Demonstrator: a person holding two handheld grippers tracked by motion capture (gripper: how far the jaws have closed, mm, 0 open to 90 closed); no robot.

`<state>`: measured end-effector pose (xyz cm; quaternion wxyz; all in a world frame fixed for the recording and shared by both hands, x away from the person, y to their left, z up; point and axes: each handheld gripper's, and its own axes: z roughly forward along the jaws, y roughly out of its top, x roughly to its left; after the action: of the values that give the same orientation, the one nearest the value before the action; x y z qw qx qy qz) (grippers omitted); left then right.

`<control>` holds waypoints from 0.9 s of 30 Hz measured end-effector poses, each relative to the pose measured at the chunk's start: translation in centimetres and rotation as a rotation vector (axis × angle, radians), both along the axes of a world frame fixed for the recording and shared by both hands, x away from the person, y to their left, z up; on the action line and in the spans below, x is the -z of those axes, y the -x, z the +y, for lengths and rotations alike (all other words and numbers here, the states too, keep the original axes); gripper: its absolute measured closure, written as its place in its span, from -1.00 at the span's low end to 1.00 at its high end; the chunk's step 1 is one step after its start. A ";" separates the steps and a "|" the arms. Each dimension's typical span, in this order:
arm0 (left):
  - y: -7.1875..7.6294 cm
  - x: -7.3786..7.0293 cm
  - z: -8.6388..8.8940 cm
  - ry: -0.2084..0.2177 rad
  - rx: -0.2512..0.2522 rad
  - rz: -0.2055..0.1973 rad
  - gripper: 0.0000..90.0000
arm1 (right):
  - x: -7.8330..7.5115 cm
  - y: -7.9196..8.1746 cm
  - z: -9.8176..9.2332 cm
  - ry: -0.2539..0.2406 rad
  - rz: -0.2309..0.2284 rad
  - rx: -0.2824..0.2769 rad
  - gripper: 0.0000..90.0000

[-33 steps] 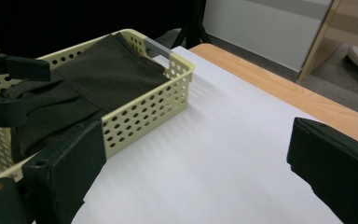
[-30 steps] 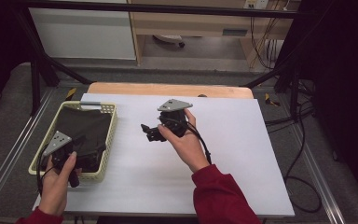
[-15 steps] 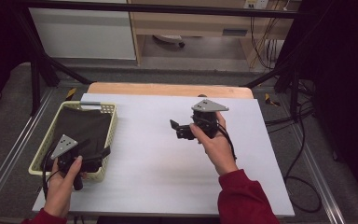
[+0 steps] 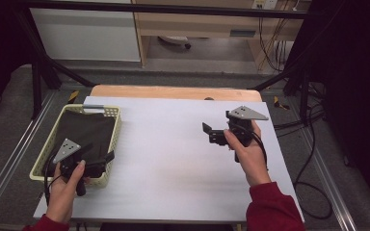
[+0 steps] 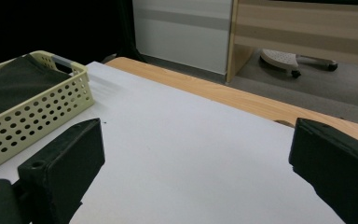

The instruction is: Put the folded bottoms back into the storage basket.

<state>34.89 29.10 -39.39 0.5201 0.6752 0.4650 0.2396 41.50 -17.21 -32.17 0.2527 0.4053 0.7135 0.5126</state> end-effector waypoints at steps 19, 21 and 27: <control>0.1 0.1 0.0 0.001 0.008 -0.009 -0.88 | 1.9 3.0 -5.8 -0.020 0.026 0.076 -0.97; 0.1 0.1 0.0 -0.001 0.009 -0.010 -0.88 | 2.1 3.5 -6.4 -0.019 0.022 0.085 -0.97; 0.0 0.1 0.0 -0.008 0.013 -0.011 -0.88 | 3.1 5.1 -8.0 -0.031 0.011 0.123 -0.97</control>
<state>34.84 29.08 -39.51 0.5215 0.6789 0.4569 0.2416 36.38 -25.25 -35.26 0.2737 0.4552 0.6806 0.5046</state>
